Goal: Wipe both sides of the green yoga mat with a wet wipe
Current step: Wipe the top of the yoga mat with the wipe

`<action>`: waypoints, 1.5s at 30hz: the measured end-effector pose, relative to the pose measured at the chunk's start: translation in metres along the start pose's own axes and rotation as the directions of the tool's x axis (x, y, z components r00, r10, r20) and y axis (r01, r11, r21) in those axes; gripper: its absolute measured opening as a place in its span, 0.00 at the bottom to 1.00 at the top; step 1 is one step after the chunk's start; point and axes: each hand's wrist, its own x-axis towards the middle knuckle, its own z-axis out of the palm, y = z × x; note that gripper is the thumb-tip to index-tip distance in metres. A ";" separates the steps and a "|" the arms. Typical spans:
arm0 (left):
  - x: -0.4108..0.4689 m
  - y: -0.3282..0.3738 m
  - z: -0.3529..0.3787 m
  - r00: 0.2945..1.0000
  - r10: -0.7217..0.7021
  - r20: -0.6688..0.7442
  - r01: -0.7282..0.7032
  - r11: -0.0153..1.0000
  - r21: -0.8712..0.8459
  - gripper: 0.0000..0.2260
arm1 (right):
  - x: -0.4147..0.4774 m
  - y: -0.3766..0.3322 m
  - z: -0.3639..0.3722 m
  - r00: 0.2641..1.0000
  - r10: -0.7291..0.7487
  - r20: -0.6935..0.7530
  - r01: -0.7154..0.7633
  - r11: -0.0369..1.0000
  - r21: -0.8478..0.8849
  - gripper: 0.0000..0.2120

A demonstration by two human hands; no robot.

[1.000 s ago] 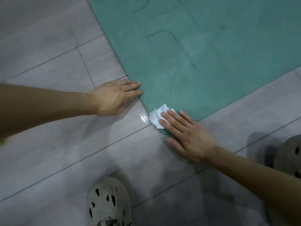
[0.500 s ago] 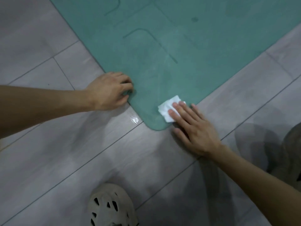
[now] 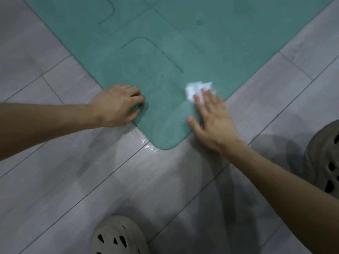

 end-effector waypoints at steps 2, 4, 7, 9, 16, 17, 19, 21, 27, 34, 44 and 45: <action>0.001 -0.001 -0.001 1.000 0.004 0.007 -0.004 1.000 0.021 0.10 | -0.028 -0.035 0.005 0.909 -0.399 0.117 0.398 0.917 0.032 0.37; 0.003 -0.001 0.000 1.000 0.006 0.018 -0.007 0.999 0.032 0.10 | -0.035 -0.033 0.008 0.765 -0.621 0.170 0.630 0.777 0.005 0.33; 0.006 0.001 0.002 1.000 -0.016 0.026 0.015 0.999 0.030 0.09 | 0.008 0.015 0.004 0.941 -0.339 0.020 0.339 0.937 -0.079 0.29; 0.008 0.002 0.001 0.999 -0.032 0.022 0.032 0.999 0.018 0.08 | 0.030 0.040 -0.008 0.997 0.054 -0.059 -0.056 0.998 -0.037 0.31; 0.021 0.004 -0.006 0.998 -0.041 0.044 0.041 0.999 0.015 0.06 | 0.009 -0.041 0.017 0.699 -0.706 0.112 0.712 0.702 -0.010 0.31; 0.021 0.005 -0.006 0.997 -0.052 0.049 0.052 0.999 0.011 0.05 | 0.027 -0.025 0.014 0.740 -0.668 0.074 0.672 0.739 -0.049 0.29; 0.020 0.006 -0.006 0.996 -0.072 0.047 0.072 0.997 0.000 0.05 | 0.065 0.015 0.001 0.935 -0.354 -0.002 0.353 0.932 -0.084 0.30; 0.016 0.006 -0.006 0.997 -0.074 0.039 0.074 0.997 -0.009 0.05 | 0.086 0.041 -0.014 0.999 0.039 -0.028 -0.040 0.999 -0.030 0.33; 0.004 0.000 -0.011 0.997 -0.023 0.075 0.024 1.000 -0.013 0.07 | 0.029 -0.047 0.016 0.728 -0.673 0.132 0.674 0.738 0.043 0.36; -0.001 0.004 -0.011 0.994 -0.064 0.089 0.067 0.997 -0.028 0.09 | 0.147 0.050 -0.028 0.999 -0.002 0.038 0.003 0.999 -0.042 0.37; 0.026 0.006 -0.024 0.980 -0.198 -0.005 0.197 0.980 -0.027 0.06 | 0.158 0.020 -0.023 0.846 -0.517 0.134 0.531 0.839 -0.117 0.34; 0.027 0.007 -0.023 0.979 -0.204 -0.026 0.203 0.979 -0.017 0.07 | 0.181 0.038 -0.033 0.964 -0.256 0.078 0.264 0.958 -0.115 0.35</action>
